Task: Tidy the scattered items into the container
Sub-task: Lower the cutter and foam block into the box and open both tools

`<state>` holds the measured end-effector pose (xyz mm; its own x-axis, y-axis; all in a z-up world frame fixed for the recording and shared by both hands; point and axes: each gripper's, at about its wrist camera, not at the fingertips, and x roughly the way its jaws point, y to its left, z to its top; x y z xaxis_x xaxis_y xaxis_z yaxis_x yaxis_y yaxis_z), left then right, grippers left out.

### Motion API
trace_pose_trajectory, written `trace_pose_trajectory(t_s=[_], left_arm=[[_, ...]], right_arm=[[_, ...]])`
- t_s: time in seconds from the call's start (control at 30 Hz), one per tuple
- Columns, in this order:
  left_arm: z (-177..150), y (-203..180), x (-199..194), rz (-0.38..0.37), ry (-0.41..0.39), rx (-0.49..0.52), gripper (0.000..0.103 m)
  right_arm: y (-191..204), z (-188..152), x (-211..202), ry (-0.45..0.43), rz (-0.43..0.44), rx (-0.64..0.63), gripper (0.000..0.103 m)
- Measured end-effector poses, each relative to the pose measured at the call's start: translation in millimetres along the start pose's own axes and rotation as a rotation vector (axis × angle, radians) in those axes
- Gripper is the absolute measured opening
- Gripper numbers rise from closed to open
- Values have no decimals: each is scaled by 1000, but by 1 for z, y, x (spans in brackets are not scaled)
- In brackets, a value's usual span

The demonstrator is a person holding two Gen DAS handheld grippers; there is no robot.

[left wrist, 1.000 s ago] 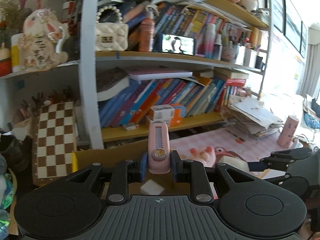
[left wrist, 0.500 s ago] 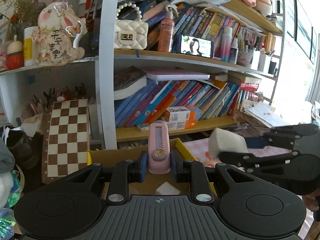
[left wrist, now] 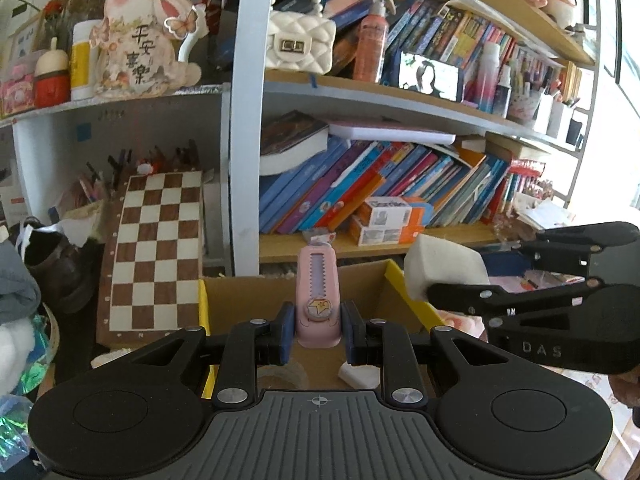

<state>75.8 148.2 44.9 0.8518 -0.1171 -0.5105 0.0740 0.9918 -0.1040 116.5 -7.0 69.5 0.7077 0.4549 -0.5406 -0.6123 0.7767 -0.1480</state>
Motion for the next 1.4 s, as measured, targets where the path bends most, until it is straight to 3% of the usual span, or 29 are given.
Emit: trace_pose_trajectory(t_s=[0.33, 0.63, 1.23, 1.4], left_arm=[[-11, 14, 22, 18, 63, -24, 23], [-8, 12, 61, -8, 156, 112, 23], [-22, 0, 90, -169, 429, 281, 23], [-25, -3, 90, -181, 458, 302, 23]], right_arm=[[7, -5, 41, 90, 61, -38, 35], [-1, -17, 84, 200, 68, -119, 35], [-5, -14, 153, 317, 132, -288, 35], [-3, -15, 165, 330, 137, -317, 35]])
